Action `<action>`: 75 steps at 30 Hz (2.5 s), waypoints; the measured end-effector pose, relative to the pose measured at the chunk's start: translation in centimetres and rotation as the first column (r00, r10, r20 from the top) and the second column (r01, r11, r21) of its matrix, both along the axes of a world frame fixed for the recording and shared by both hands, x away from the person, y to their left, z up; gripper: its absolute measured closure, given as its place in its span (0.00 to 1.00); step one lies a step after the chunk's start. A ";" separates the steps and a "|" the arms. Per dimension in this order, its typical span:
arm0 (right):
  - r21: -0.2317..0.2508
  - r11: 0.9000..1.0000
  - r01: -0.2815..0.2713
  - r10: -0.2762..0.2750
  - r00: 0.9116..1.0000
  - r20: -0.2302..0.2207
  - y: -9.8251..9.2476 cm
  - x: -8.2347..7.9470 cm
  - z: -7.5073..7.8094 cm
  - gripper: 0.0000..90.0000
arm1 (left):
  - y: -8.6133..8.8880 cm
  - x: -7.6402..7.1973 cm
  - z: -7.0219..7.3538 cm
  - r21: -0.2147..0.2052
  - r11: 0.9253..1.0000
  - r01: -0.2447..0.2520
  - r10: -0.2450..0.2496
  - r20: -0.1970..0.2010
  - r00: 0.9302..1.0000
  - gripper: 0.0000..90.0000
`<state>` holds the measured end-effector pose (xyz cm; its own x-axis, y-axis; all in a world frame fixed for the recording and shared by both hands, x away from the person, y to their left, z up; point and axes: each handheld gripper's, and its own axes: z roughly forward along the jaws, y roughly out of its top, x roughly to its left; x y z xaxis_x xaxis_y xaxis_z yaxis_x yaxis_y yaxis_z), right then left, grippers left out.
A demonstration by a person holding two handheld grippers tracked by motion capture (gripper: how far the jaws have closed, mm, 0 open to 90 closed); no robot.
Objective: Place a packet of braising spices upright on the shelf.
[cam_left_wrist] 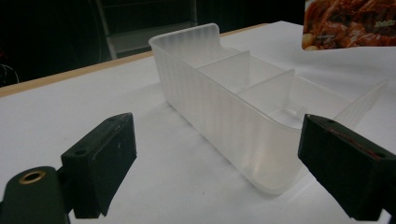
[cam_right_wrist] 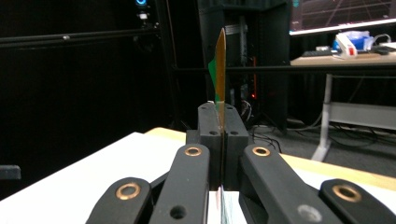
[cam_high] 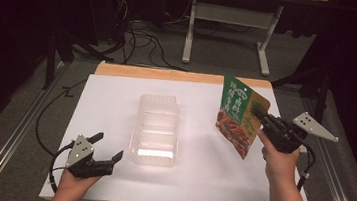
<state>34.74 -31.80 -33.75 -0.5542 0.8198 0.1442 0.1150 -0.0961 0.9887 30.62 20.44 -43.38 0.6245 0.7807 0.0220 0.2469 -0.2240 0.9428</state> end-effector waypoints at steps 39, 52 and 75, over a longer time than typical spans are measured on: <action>0.029 0.972 -0.233 0.230 0.970 0.083 10.1 3.9 1.5 1.00 | 0.4 -0.5 -0.1 -0.008 1.000 -0.006 0.006 -0.001 1.000 0.13; 0.035 0.953 -0.301 0.297 0.950 0.099 13.1 4.4 1.7 1.00 | 0.6 -0.8 -0.2 0.004 1.000 -0.011 0.011 -0.005 1.000 0.13; 0.008 0.937 -0.348 0.347 0.936 0.057 16.9 7.0 -0.2 1.00 | 0.7 -1.1 -0.1 -0.007 1.000 -0.008 0.008 -0.006 1.000 0.13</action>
